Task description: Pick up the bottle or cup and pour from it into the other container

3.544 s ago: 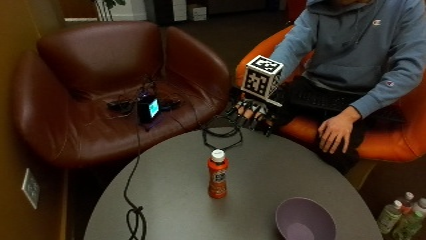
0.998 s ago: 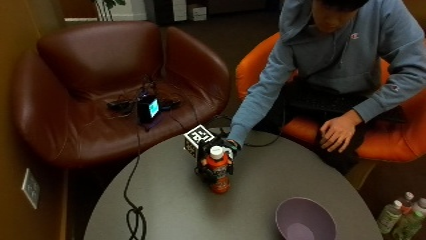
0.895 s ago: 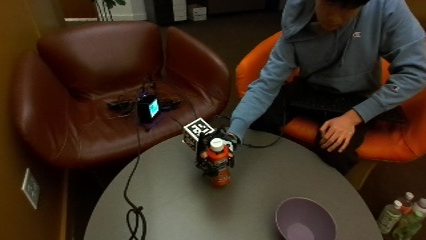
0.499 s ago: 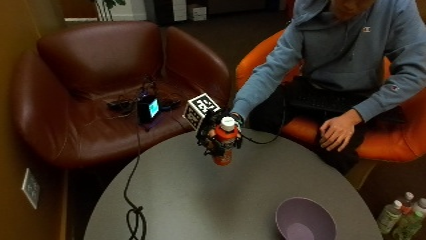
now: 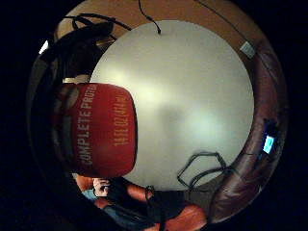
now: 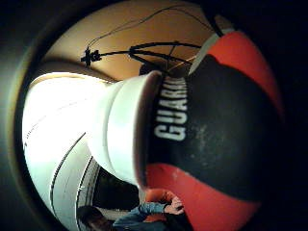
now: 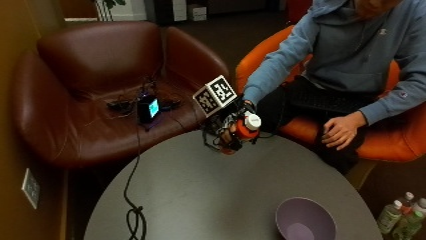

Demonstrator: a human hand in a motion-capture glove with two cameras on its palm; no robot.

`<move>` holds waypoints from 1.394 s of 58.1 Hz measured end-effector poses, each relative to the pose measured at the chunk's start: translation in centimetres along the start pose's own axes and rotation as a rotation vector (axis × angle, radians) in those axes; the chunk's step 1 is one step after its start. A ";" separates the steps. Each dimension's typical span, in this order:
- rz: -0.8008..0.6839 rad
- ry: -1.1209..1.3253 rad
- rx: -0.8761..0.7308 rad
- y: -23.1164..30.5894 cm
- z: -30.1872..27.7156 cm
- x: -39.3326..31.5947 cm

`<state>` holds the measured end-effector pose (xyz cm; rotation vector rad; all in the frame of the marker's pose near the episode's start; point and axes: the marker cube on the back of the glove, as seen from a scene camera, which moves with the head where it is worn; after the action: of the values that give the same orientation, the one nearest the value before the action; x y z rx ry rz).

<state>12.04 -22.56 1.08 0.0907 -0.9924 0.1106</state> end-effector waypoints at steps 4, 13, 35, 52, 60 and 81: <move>-0.001 0.038 -0.022 0.0 0.5 -1.0; 0.011 0.215 -0.091 -0.4 1.5 -2.5; 0.043 0.610 -0.253 -2.5 6.9 -8.1; -0.033 1.230 -0.182 -5.2 10.0 -12.2; -0.046 1.481 -0.239 -4.3 11.6 -13.2; -0.167 1.877 -0.306 -4.0 17.0 -15.4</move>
<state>-9.89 -29.46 -2.70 -0.2033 0.8803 -0.1222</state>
